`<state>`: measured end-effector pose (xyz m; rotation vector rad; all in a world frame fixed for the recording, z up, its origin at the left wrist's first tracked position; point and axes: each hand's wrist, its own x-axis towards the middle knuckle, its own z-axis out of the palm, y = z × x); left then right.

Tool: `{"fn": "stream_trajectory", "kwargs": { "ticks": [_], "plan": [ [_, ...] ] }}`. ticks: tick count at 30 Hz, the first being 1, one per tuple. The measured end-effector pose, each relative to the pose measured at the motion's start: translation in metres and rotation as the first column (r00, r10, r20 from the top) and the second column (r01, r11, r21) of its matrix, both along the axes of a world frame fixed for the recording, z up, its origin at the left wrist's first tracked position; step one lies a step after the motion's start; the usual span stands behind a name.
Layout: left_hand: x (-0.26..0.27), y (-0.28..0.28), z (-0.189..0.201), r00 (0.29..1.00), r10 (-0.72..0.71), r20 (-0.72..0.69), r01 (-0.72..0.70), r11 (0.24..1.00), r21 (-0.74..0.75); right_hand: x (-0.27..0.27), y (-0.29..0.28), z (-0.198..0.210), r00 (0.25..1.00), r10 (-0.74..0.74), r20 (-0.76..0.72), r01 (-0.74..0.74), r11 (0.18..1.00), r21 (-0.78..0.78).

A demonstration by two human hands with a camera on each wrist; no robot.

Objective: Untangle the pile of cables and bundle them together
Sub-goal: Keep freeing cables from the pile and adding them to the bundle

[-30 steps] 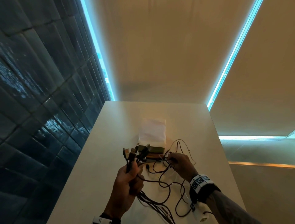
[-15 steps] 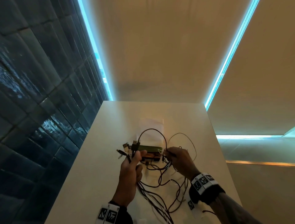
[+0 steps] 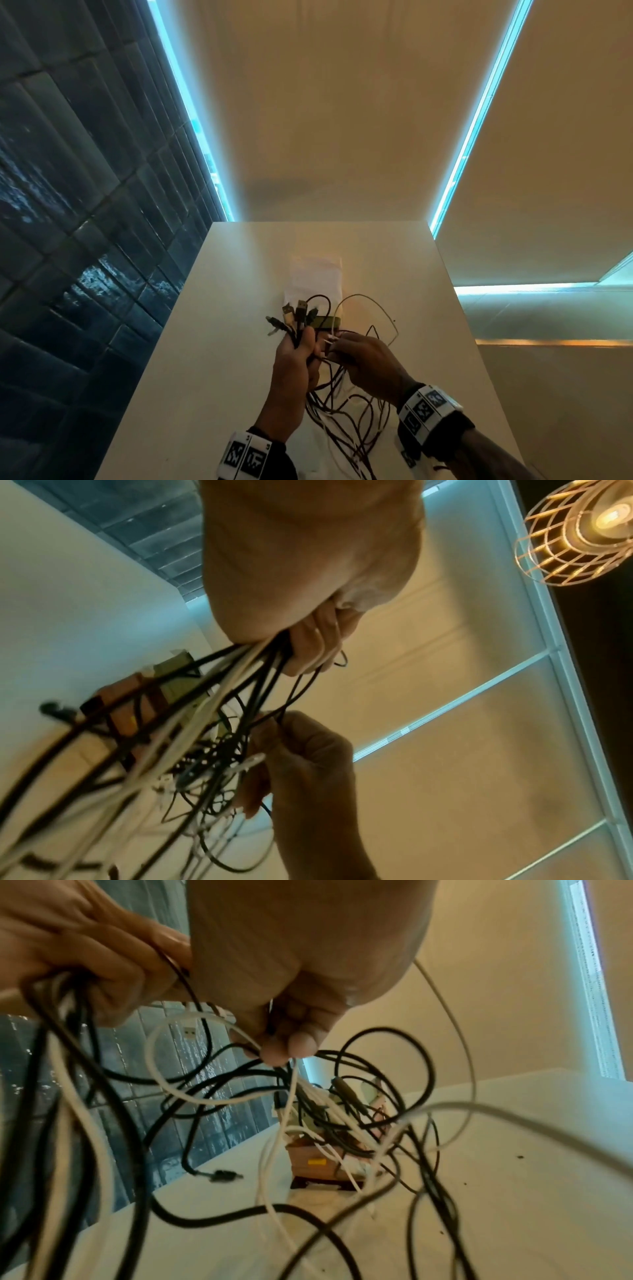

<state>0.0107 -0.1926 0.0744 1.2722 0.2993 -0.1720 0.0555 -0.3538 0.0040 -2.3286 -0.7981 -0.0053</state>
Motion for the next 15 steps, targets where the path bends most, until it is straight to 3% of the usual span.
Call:
{"fn": "stream_trajectory", "kwargs": {
  "ticks": [15],
  "plan": [
    [-0.021,0.013,0.012,0.996,-0.065,-0.063,0.061,0.996,-0.063,0.014,-0.006,-0.041,0.998,-0.052,-0.022,0.053,0.999,0.01]
  ]
}}
